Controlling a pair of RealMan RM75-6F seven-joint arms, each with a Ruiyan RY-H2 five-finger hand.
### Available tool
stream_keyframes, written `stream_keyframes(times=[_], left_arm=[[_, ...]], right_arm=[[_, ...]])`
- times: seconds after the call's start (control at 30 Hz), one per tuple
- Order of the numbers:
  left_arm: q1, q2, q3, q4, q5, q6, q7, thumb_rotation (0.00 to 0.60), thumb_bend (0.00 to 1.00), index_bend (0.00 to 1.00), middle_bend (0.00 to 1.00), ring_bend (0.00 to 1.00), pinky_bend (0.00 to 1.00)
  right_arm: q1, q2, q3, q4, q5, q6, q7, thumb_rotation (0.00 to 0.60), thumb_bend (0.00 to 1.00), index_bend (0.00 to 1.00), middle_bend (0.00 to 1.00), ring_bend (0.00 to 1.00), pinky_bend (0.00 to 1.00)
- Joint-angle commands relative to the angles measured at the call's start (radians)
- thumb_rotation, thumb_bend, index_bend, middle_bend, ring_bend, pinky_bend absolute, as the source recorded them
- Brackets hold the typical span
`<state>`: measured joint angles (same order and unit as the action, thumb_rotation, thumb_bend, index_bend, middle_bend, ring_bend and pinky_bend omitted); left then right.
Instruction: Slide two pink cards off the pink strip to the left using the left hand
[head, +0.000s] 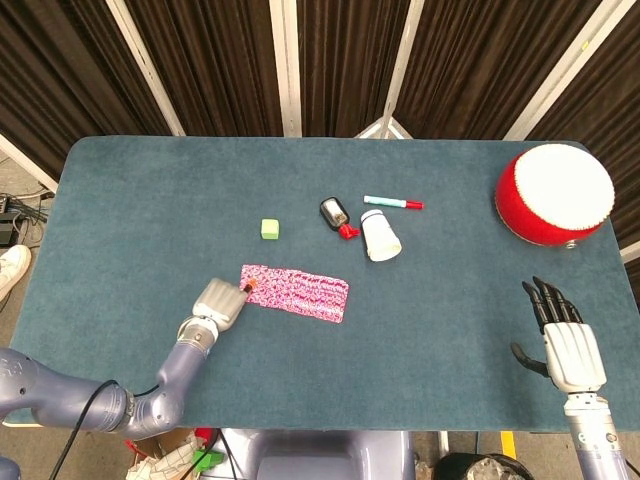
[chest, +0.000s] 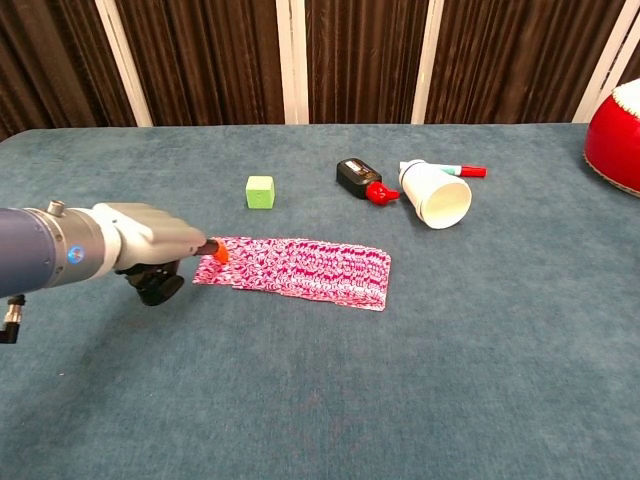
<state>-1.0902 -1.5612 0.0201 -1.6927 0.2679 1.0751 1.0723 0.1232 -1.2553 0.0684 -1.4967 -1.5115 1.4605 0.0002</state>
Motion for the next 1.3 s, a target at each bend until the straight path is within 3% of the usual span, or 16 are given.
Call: stream_keyframes(times=[0.03,0.23,0.8,1.1,1.3], left_arm=[[-0.004,0.011,0.020,-0.014,-0.058,0.034,0.038,0.600,0.89,0.11,0.83,0.76,0.68],[0.014,0.035,0.047,-0.014,-0.098,0.029,0.038,0.600,0.89,0.11,0.83,0.76,0.68],[0.119,0.197,0.158,-0.099,0.015,0.048,-0.051,0.600,0.89,0.11,0.83,0.75,0.68],[0.142,0.274,0.157,-0.156,0.048,0.063,-0.087,0.600,0.89,0.10,0.83,0.76,0.68],[0.149,0.302,0.131,-0.195,0.131,0.070,-0.124,0.600,0.89,0.07,0.83,0.75,0.68]], right_arm=[[0.001,0.001,-0.002,-0.003,-0.007,0.003,0.004,0.600,0.28,0.02,0.05,0.08,0.19],[-0.001,0.002,-0.002,-0.005,-0.009,0.009,0.003,0.600,0.28,0.02,0.05,0.08,0.19],[0.001,-0.002,-0.004,-0.008,-0.015,0.008,-0.008,0.600,0.28,0.02,0.05,0.08,0.19],[0.003,-0.005,-0.006,-0.010,-0.017,0.005,-0.018,0.600,0.28,0.02,0.05,0.08,0.19],[0.003,-0.006,-0.006,-0.010,-0.017,0.003,-0.021,0.600,0.28,0.02,0.05,0.08,0.19]])
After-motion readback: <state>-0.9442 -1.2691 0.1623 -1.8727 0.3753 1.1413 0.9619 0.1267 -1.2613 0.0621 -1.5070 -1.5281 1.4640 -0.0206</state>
